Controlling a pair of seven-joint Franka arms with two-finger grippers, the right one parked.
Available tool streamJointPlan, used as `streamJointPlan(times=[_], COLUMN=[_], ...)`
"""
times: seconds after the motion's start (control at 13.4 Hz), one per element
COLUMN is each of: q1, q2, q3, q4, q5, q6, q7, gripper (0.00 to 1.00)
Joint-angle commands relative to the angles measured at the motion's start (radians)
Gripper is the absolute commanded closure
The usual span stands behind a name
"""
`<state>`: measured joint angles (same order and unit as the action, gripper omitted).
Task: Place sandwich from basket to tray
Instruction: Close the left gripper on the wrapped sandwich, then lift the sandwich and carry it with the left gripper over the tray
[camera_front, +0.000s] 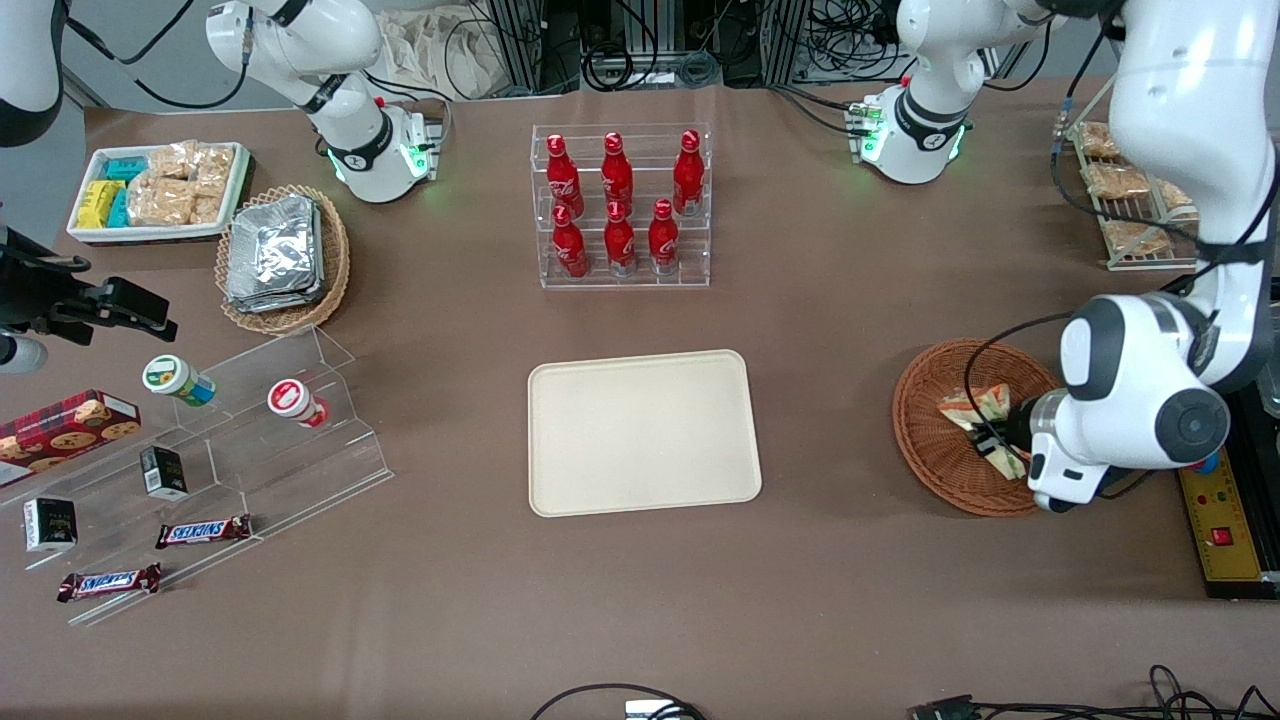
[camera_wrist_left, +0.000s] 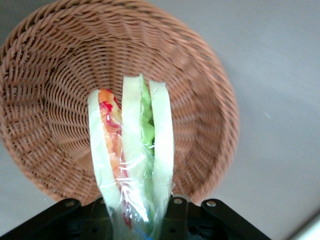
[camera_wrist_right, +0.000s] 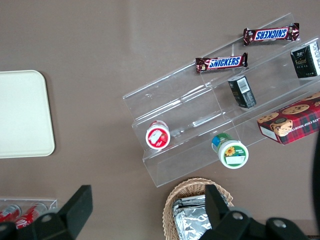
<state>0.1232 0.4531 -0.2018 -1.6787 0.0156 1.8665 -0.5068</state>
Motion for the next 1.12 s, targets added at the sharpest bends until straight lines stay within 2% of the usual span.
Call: streamJointPlan(times=[0.0, 0.15, 0.67, 1.04], q1=[-0.005, -0.039, -0.267, -0.338], q2=[-0.028, -0.024, 0.093, 0.180], q3=[-0.074, -0.122, -0.122, -0.122], q4=[0.110, 0.166, 0.267, 0.340], q5=[0.001, 0.001, 0.003, 0.001], q6=[-0.137, -0.170, -0.136, -0.087], q7=[0.025, 0.027, 0.011, -0.010], gripper=[0.77, 0.77, 0.76, 0.76])
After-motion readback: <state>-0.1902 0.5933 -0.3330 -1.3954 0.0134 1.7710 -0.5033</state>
